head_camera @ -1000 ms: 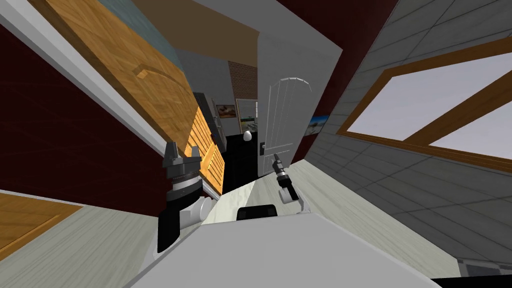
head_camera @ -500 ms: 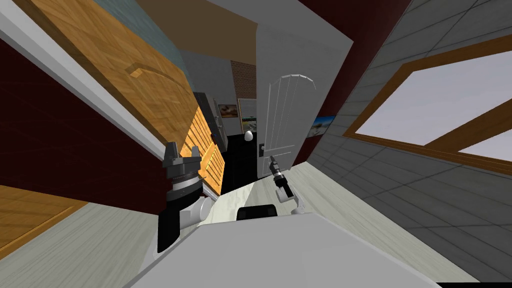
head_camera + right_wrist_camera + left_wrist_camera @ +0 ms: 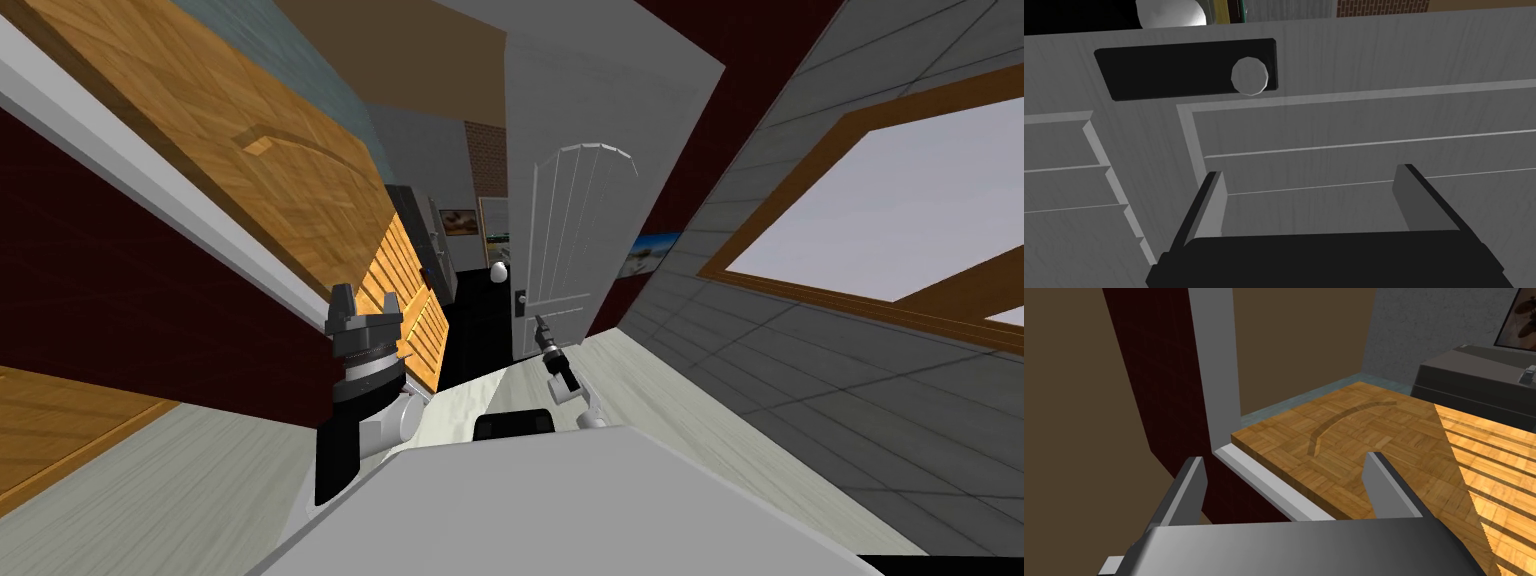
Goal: Push the door open
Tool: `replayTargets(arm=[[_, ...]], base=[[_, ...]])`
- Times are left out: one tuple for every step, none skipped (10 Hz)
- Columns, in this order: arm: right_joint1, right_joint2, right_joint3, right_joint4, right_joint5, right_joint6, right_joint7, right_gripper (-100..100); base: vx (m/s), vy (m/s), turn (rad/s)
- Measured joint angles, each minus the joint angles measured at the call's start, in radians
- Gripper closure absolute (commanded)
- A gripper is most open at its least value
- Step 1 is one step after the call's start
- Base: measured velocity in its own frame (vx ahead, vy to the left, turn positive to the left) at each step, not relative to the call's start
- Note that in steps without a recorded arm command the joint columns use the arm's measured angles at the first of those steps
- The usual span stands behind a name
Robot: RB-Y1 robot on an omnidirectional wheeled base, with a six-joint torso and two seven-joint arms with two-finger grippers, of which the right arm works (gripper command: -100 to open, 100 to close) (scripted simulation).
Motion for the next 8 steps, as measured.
replayTargets(arm=[[-0.010, 0.003, 0.003, 0.021, 0.000, 0.004, 0.001, -100], [-0.020, -0.002, 0.007, 0.043, -0.003, 0.009, -0.003, -100], [-0.033, 0.001, 0.010, 0.062, -0.003, 0.016, -0.004, -100], [-0.044, 0.008, 0.014, 0.083, -0.003, 0.022, -0.002, -100], [-0.045, 0.008, 0.014, 0.086, -0.002, 0.023, -0.001, -100], [-0.047, 0.005, 0.011, 0.091, -0.003, 0.021, 0.000, -100], [-0.051, 0.000, 0.008, 0.097, -0.004, 0.018, 0.001, -100], [-0.054, -0.004, 0.006, 0.101, -0.005, 0.017, 0.001, -100]], base=[[0.074, -0.117, 0.083], [0.064, -0.118, 0.061], [0.068, -0.120, 0.049], [0.033, -0.056, 0.017], [0.106, 0.011, 0.022], [0.205, 0.017, 0.020], [0.200, 0.028, 0.018], [0.184, 0.043, 0.019]])
